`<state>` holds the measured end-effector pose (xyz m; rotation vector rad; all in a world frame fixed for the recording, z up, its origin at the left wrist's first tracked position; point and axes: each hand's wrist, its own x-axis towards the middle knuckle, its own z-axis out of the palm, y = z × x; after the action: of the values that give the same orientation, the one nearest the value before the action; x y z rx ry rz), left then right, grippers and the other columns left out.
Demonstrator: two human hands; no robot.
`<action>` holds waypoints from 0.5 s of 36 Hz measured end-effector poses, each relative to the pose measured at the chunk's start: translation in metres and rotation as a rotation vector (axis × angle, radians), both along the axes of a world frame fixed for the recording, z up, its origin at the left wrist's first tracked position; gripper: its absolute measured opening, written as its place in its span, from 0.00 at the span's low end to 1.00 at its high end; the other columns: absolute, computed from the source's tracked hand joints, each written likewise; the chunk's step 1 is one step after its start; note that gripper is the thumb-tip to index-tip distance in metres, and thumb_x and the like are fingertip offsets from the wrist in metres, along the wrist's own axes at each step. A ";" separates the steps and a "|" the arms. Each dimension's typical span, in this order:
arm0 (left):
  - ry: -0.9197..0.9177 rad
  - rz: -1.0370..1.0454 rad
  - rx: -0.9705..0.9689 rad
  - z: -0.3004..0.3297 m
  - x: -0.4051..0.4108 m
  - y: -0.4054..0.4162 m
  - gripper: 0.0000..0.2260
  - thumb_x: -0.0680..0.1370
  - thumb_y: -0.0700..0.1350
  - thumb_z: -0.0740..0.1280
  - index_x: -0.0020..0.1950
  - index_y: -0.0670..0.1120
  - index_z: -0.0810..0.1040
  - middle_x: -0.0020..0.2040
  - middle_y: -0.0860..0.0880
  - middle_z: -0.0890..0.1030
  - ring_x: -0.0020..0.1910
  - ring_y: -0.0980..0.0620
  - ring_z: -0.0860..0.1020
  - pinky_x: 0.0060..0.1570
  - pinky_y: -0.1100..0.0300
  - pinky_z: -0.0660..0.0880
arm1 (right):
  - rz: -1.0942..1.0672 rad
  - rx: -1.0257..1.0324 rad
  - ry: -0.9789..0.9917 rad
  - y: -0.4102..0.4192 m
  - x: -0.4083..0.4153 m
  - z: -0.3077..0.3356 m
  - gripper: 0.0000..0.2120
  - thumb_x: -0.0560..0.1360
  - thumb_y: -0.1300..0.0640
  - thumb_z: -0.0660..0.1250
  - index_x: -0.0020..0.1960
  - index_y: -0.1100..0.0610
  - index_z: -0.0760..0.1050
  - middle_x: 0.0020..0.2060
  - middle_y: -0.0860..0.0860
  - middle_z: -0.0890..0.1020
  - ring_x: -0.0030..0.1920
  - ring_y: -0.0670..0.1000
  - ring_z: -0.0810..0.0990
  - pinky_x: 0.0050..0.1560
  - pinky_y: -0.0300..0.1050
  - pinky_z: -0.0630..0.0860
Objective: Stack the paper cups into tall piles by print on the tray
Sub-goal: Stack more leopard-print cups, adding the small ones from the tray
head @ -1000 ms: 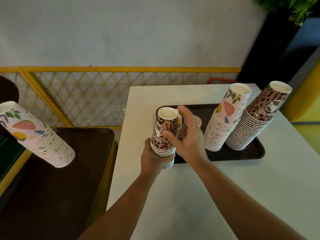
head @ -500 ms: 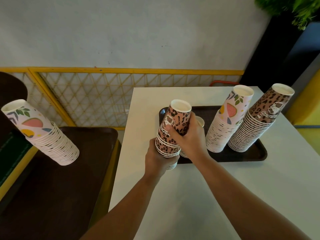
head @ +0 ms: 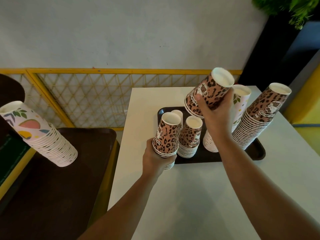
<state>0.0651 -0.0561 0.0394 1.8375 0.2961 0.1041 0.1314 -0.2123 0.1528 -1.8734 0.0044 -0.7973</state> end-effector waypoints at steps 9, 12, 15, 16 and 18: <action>0.026 -0.003 -0.058 0.007 0.005 0.000 0.33 0.60 0.43 0.80 0.60 0.52 0.68 0.54 0.53 0.78 0.53 0.51 0.77 0.54 0.53 0.77 | 0.044 -0.173 0.224 -0.004 -0.001 -0.057 0.35 0.66 0.53 0.76 0.67 0.62 0.64 0.60 0.57 0.73 0.61 0.50 0.71 0.55 0.36 0.65; 0.031 -0.006 -0.074 0.007 0.005 0.001 0.35 0.58 0.45 0.80 0.60 0.52 0.68 0.55 0.52 0.79 0.55 0.51 0.77 0.55 0.50 0.77 | 0.050 -0.180 0.219 -0.003 -0.005 -0.062 0.38 0.67 0.49 0.74 0.70 0.59 0.61 0.65 0.56 0.68 0.66 0.53 0.67 0.62 0.42 0.67; 0.019 -0.004 -0.045 0.008 0.005 0.001 0.34 0.60 0.44 0.80 0.61 0.51 0.68 0.56 0.52 0.78 0.55 0.51 0.77 0.55 0.53 0.77 | 0.038 -0.185 0.041 0.003 -0.014 -0.051 0.36 0.71 0.43 0.67 0.70 0.62 0.61 0.66 0.57 0.68 0.68 0.50 0.64 0.67 0.36 0.63; 0.008 -0.004 -0.031 0.008 0.005 0.000 0.35 0.60 0.44 0.80 0.62 0.51 0.68 0.56 0.52 0.78 0.55 0.51 0.77 0.55 0.53 0.77 | 0.062 -0.199 -0.026 0.007 -0.019 -0.045 0.34 0.72 0.43 0.66 0.69 0.63 0.62 0.65 0.56 0.69 0.67 0.49 0.65 0.66 0.33 0.63; -0.009 -0.001 -0.015 0.009 0.005 -0.001 0.35 0.60 0.43 0.80 0.62 0.50 0.68 0.57 0.52 0.78 0.55 0.51 0.77 0.54 0.53 0.77 | 0.153 -0.235 -0.097 0.016 -0.026 -0.038 0.32 0.72 0.46 0.67 0.68 0.65 0.64 0.64 0.52 0.69 0.65 0.49 0.67 0.64 0.35 0.67</action>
<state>0.0699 -0.0573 0.0480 1.8215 0.2887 0.1093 0.1051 -0.1968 0.1151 -2.0250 -0.3021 -0.8083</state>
